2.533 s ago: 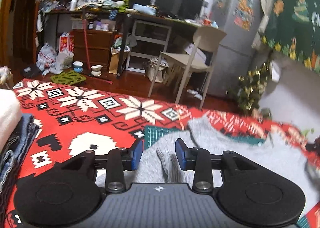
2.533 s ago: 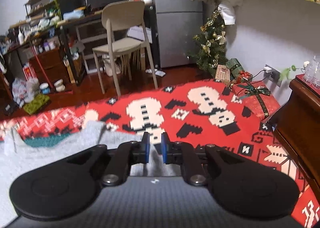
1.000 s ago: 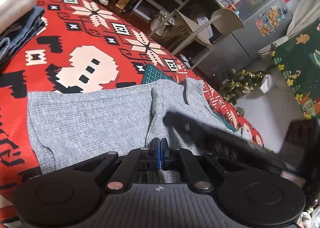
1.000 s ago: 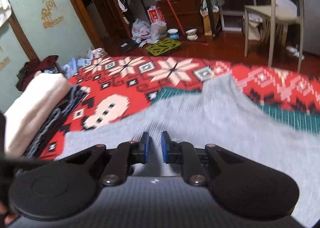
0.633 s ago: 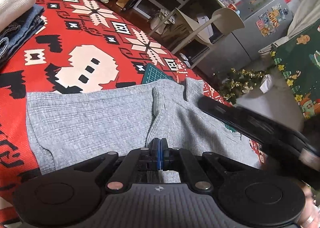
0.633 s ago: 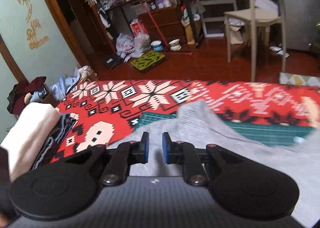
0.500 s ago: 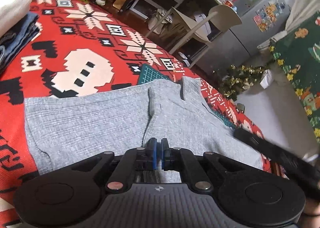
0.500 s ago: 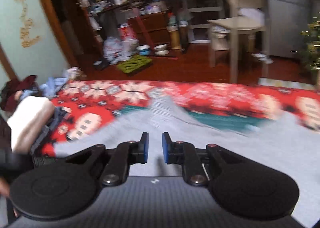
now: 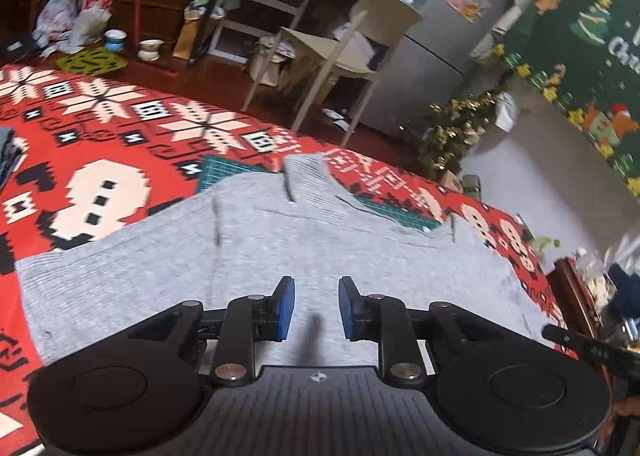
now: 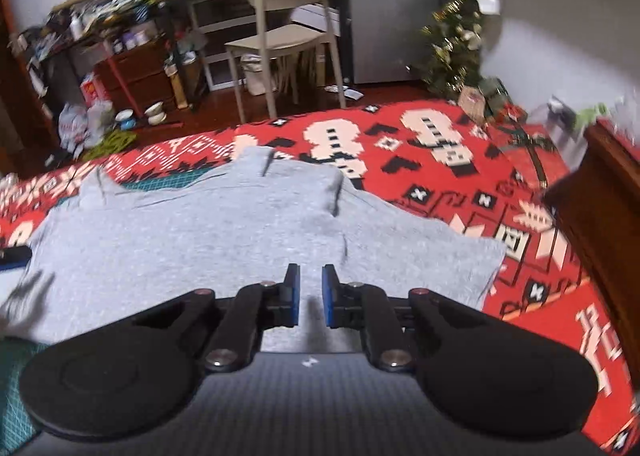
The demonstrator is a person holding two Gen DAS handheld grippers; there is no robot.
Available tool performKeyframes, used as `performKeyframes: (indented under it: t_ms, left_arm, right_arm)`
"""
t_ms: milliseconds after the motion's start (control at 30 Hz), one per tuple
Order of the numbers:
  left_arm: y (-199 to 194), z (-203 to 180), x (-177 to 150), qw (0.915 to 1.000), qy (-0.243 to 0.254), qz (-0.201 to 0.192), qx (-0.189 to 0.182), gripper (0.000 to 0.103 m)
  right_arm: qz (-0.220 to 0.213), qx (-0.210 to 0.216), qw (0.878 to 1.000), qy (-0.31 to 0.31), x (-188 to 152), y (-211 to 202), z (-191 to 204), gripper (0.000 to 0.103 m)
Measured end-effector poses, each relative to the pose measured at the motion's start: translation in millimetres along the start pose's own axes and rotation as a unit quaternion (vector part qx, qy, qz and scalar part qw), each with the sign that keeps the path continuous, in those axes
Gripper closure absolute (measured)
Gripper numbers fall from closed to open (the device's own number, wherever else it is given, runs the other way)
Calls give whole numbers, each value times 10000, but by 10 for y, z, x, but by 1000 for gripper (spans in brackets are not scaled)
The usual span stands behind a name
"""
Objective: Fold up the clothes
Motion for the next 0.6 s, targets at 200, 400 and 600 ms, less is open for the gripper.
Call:
performKeyframes:
  t_ms: [200, 400, 600]
  left_arm:
    - [77, -55, -45, 9999, 129, 66, -12, 81]
    - [163, -20, -73, 9998, 111, 146, 68, 81]
    - [226, -9, -98, 9996, 145, 185, 146, 79]
  right_arm:
    - [-281, 61, 9996, -73, 159, 327, -24, 91]
    - [-302, -148, 9992, -221, 369, 728, -125, 91]
    - [-367, -172, 9987, 298, 465, 981, -417, 91]
Point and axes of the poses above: each gripper's, at about its wrist camera, not at the fingertips, and y roughly the way its jaws point, z to its left, x to its top, the point moved 5 cm from there along y, roughly the way its jaws point, and after that the axes turned 15 degrees about x, right-handed, at the moved point
